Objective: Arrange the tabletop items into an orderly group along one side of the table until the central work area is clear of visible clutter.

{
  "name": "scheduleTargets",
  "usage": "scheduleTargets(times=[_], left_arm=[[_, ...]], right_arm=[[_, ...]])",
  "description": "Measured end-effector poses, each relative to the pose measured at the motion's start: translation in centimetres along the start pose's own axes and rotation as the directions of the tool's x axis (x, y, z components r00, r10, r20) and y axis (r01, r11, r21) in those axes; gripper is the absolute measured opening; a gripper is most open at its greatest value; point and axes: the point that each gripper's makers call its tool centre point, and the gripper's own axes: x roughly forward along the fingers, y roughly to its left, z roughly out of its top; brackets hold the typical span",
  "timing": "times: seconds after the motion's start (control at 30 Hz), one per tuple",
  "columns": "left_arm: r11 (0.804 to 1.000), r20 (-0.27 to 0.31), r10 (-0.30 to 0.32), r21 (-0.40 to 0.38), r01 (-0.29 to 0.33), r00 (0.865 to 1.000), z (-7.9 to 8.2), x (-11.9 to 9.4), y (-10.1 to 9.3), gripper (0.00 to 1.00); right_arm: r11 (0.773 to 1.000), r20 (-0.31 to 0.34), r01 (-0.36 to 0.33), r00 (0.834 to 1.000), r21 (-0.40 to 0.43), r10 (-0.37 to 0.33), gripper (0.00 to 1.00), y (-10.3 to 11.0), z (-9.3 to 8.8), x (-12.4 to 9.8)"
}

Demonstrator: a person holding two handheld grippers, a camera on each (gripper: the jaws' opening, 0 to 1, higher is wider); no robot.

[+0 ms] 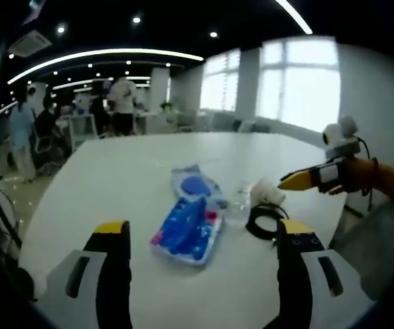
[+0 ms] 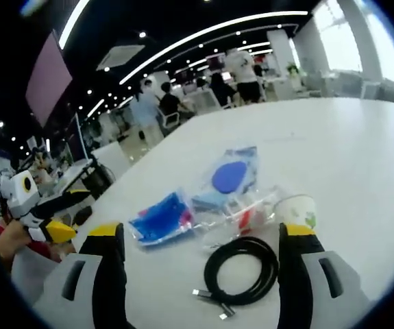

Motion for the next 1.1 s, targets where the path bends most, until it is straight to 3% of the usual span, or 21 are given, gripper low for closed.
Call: scheduleTargets(times=[0.4, 0.83, 1.1], left_arm=[[0.998, 0.019, -0.022, -0.05, 0.023, 1.0, 1.4, 1.0, 0.0, 0.84], [0.997, 0.015, -0.077, -0.029, 0.077, 0.997, 3.5, 4.4, -0.9, 0.82], [0.989, 0.011, -0.141, -0.033, 0.142, 0.99, 4.7, 6.9, -2.6, 0.81]], right_arm=[[0.994, -0.034, 0.007, 0.999, -0.106, -0.01, 0.94, 0.3, -1.0, 0.1], [0.994, -0.028, 0.0, 1.0, -0.113, -0.003, 0.96, 0.2, -0.8, 0.0], [0.992, -0.027, 0.026, 0.999, -0.121, -0.029, 0.98, -0.7, -0.7, -0.2]])
